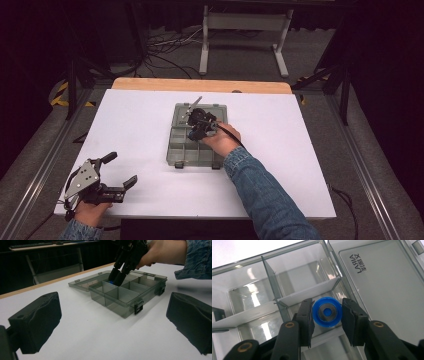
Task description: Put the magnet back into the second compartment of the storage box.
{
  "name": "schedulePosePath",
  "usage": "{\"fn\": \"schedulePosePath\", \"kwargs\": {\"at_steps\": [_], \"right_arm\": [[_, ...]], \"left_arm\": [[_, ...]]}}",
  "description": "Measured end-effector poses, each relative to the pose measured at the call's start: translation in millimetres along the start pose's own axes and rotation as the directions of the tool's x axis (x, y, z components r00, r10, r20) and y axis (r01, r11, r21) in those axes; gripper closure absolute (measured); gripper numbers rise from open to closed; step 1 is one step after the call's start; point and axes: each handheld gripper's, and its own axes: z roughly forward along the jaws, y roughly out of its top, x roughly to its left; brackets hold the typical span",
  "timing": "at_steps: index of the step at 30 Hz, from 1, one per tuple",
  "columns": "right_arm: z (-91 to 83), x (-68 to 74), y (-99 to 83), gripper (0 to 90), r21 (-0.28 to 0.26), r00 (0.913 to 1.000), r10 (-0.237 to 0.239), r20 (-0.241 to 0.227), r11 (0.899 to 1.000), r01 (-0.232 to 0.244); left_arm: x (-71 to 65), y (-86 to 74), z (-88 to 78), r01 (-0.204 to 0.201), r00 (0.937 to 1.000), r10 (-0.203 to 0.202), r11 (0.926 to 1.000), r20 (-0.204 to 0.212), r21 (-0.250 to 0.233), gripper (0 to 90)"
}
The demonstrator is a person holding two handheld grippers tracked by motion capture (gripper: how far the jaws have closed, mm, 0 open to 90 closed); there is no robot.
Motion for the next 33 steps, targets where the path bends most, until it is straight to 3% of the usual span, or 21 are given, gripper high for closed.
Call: {"fn": "schedulePosePath", "kwargs": {"at_steps": [9,16,27,33], "right_arm": [[1.2,0.5,0.3,61.3,0.002,1.0000,-0.004,0.002,1.000,0.004],[-2.7,1.9,0.6,51.6,-0.013,0.9999,0.004,0.010,1.000,-0.004],[-34.9,7.0,-1.1,32.0,-0.103,0.9997,0.012,0.023,0.995,-0.009],[-56.9,11.0,-9.2,21.2,-0.170,0.9992,0.024,0.032,0.985,-0.019]], "left_arm": [[-0.1,0.0,0.9,0.000,1.0000,0.000,1.0000,0.003,0.001,0.6],[0.1,0.4,2.2,-0.001,0.9999,0.001,1.0000,0.011,0.001,0.6],[-0.5,0.8,2.6,-0.001,0.9999,0.001,1.0000,0.010,0.001,0.6],[-0.2,1.0,2.4,0.002,0.9999,-0.002,1.0000,0.010,0.000,0.6]]}}
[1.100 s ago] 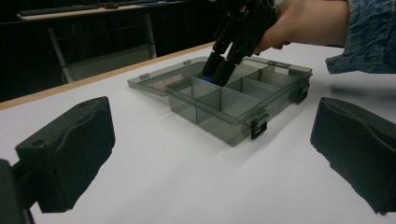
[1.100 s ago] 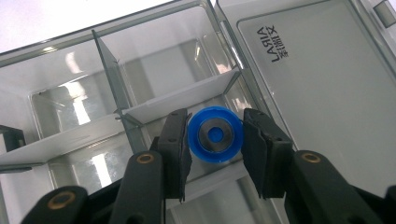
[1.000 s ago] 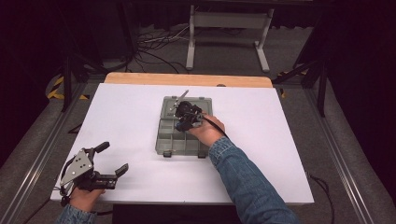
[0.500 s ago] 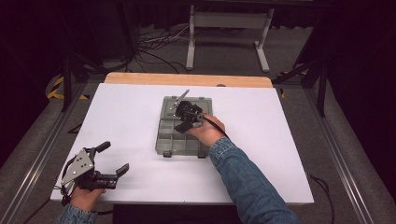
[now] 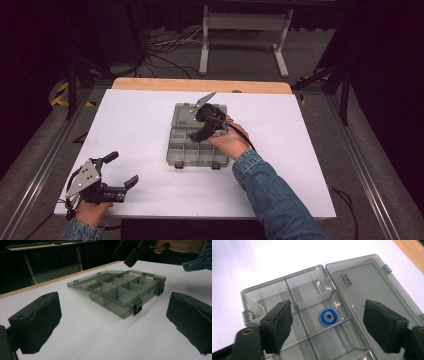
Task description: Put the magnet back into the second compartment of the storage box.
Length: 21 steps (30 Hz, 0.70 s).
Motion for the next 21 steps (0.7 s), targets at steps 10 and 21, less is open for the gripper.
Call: {"fn": "schedulePosePath", "kwargs": {"at_steps": [10,21], "right_arm": [[-51.1,6.6,-21.9,8.0,-0.166,0.9996,0.027,0.011,0.986,-0.025],[-98.7,13.7,-58.4,0.6,-0.307,0.9984,0.044,0.037,0.951,-0.030]], "left_arm": [[-0.4,0.4,0.7,-0.009,1.0000,0.009,0.9999,0.004,0.006,0.6],[-1.2,0.0,1.7,-0.007,1.0000,0.007,1.0000,-0.002,0.002,0.6]]}}
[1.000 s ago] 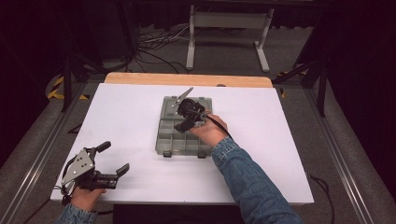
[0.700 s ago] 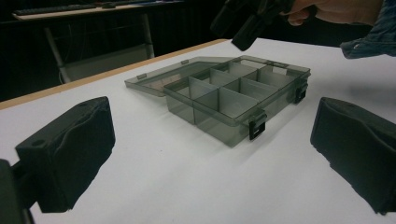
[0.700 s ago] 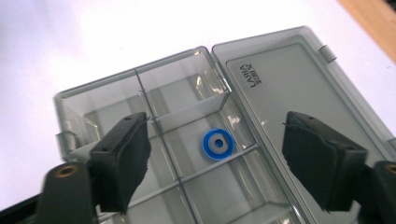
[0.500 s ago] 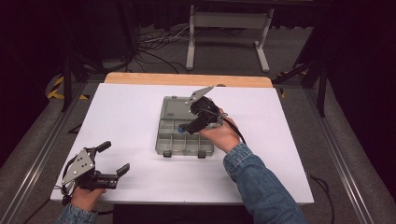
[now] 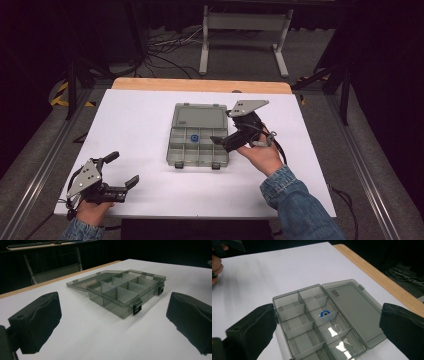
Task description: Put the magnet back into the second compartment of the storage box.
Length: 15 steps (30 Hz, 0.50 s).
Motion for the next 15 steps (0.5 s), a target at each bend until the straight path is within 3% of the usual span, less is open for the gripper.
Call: {"fn": "schedulePosePath", "kwargs": {"at_steps": [5,9,15], "right_arm": [[-24.2,1.0,-18.6,0.1,-0.074,0.9998,0.015,0.015,0.997,-0.014],[-40.6,2.3,-35.2,0.1,-0.153,0.9995,0.021,0.025,0.988,-0.016],[-57.4,2.0,-57.3,0.1,-0.197,0.9972,0.049,0.057,0.980,-0.037]], "left_arm": [[-0.2,-0.2,0.0,0.000,1.0000,0.000,1.0000,0.002,0.004,0.6],[-0.8,-0.3,0.5,0.001,1.0000,-0.001,1.0000,0.002,0.007,0.6],[-1.0,-0.1,0.5,0.000,1.0000,0.000,1.0000,0.002,0.007,0.6]]}}
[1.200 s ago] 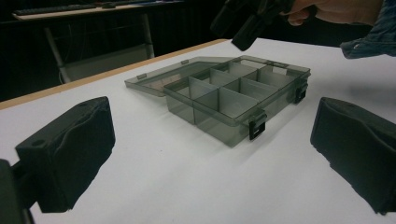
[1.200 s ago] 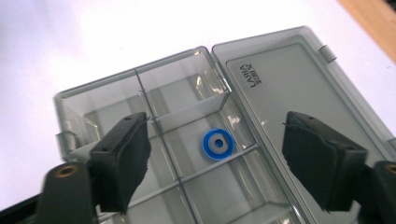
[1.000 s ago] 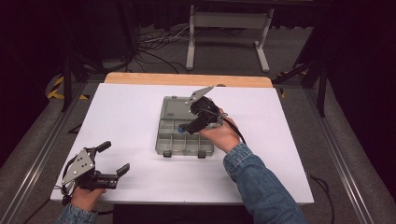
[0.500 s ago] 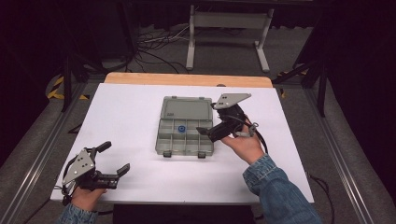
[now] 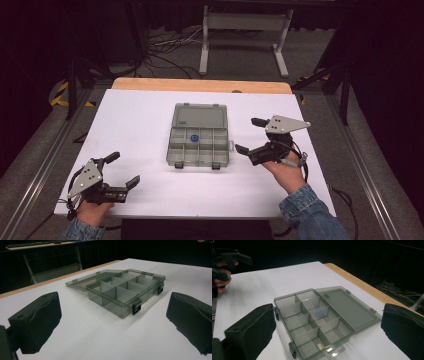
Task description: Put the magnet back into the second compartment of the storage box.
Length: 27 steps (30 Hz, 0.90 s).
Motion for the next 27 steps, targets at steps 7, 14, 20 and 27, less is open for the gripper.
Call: {"fn": "schedulePosePath", "kwargs": {"at_steps": [7,14,20,27], "right_arm": [[-22.1,-4.1,-25.4,0.0,-0.038,0.9987,0.042,0.030,0.998,-0.041],[-37.5,-1.5,-50.5,0.1,-0.063,0.9956,0.049,0.080,0.997,-0.044],[-43.6,1.5,-64.8,0.0,-0.042,0.9930,0.068,0.097,0.997,-0.064],[-44.8,8.6,-83.0,0.0,-0.074,0.9909,0.059,0.120,0.996,-0.051]], "left_arm": [[-0.5,-0.1,0.0,0.002,1.0000,-0.002,1.0000,0.000,0.002,0.6],[-0.9,-0.4,0.8,0.003,1.0000,-0.003,1.0000,0.002,0.001,0.6],[-1.2,-0.5,1.2,0.002,1.0000,-0.002,1.0000,0.001,-0.001,0.6],[-0.8,-0.3,0.2,0.004,1.0000,-0.004,1.0000,-0.002,-0.001,0.6]]}}
